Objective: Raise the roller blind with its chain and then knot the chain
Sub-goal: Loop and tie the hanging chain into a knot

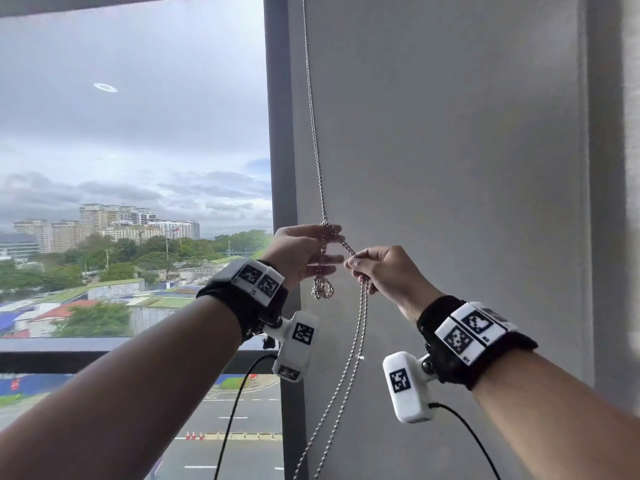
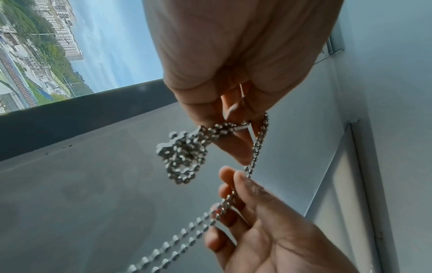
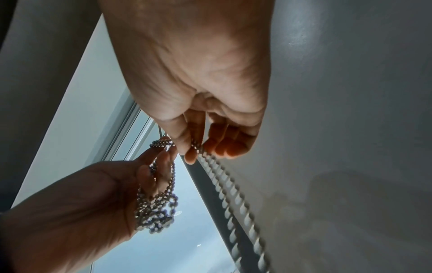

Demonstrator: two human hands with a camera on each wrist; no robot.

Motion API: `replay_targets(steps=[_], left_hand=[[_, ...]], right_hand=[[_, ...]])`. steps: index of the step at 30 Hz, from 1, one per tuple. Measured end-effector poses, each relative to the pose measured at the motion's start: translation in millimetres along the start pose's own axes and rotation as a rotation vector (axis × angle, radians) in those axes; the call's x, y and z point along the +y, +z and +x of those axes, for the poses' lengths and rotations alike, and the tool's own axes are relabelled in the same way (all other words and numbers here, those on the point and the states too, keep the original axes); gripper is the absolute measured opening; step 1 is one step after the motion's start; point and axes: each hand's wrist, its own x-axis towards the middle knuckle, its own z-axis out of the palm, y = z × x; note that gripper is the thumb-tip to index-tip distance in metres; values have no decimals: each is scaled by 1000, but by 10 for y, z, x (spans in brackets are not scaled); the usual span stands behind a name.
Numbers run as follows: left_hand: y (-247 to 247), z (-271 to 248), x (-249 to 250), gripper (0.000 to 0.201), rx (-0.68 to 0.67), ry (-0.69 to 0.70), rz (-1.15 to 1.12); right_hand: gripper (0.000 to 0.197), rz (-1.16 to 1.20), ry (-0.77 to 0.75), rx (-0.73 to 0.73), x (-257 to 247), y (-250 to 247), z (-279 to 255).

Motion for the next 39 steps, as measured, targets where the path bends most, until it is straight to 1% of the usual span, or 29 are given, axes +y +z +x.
replay_targets(steps=[2,4,5,8,9,11,14,17,24,27,31,33,36,39], left_hand=[[-6,-36,-35,37,11,4,27],[10,-61,-67,28,32,7,38],[24,-71,-88,31,33,3,35],[63,-83,-139,57,7,-49,16],[65,-78,-156,61,3,-60,13],[59,-73,-188,59,5,-66,23],[35,-59,-228,57,-20,-71,15],[27,-46,-246,63,-34,-72,17],[39,-18,-270,62,-18,-44,1],[56,-30,-271,67,-19,-37,-15],[62,-39,-280,72,-20,-29,-7],[44,-32,-289,68,-39,-37,-5],[-13,-22,-290,53,-65,-54,-39],[-111,4,-248,40,-87,-77,-155]], right_hand=[[11,-89,-25,51,16,-6,29],[7,-104,-34,69,-1,15,54],[8,-87,-41,72,-16,35,64],[12,-47,-62,91,-111,95,89],[12,-22,-55,97,-152,114,94],[8,58,-30,100,-227,145,111],[6,229,31,63,-327,169,125],[7,321,94,14,-383,198,130],[9,389,167,-56,-431,199,108],[13,392,185,-100,-415,193,113],[14,390,201,-131,-399,174,109],[17,366,206,-150,-384,161,98],[20,315,227,-189,-366,154,53],[22,254,250,-193,-329,124,7]])
